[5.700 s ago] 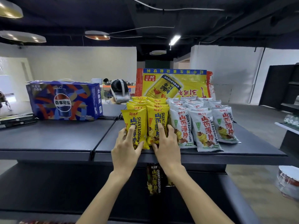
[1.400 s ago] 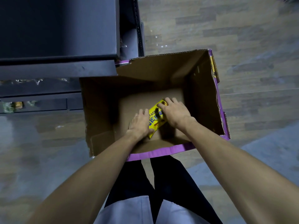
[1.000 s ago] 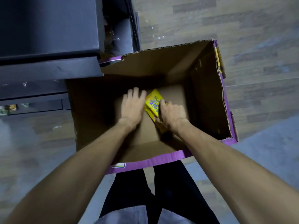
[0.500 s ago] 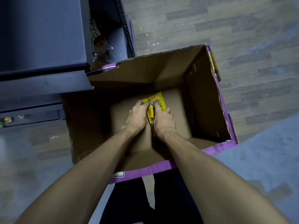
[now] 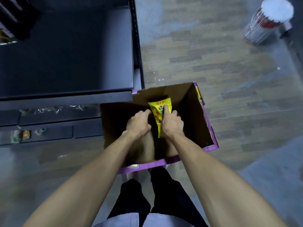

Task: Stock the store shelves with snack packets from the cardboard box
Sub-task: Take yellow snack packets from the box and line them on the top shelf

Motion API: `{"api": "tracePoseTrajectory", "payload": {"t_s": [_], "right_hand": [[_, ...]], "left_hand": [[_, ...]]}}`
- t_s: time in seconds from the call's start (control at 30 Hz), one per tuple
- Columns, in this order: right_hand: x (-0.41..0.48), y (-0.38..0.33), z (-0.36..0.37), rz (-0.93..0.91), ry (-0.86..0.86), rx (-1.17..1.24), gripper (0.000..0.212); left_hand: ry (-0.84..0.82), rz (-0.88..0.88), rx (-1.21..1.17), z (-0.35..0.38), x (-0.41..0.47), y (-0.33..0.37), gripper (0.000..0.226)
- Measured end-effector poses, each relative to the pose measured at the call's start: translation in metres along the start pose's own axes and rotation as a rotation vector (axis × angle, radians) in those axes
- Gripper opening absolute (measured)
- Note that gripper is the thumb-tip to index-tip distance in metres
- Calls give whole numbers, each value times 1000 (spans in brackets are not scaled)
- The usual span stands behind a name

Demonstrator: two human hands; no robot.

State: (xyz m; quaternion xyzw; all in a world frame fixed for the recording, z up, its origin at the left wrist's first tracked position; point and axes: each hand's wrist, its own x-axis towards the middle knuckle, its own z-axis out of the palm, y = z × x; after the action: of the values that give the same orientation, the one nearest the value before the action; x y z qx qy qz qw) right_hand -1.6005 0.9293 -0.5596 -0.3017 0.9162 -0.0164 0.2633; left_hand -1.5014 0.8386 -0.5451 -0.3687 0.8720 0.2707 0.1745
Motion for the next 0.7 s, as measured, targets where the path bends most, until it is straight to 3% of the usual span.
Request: {"api": "tracePoseTrajectory", "payload": {"t_s": [0.37, 0.5, 0.7], "right_hand": [[-126, -48, -56, 26, 356, 179, 70], [-172, -63, -59, 52, 451, 172, 72], [-224, -96, -83, 18, 580, 195, 74]], "left_hand": [[350, 293, -481, -32, -96, -10, 58], [420, 420, -433, -38, -134, -25, 63], [514, 465, -332, -81, -182, -50, 68]]}}
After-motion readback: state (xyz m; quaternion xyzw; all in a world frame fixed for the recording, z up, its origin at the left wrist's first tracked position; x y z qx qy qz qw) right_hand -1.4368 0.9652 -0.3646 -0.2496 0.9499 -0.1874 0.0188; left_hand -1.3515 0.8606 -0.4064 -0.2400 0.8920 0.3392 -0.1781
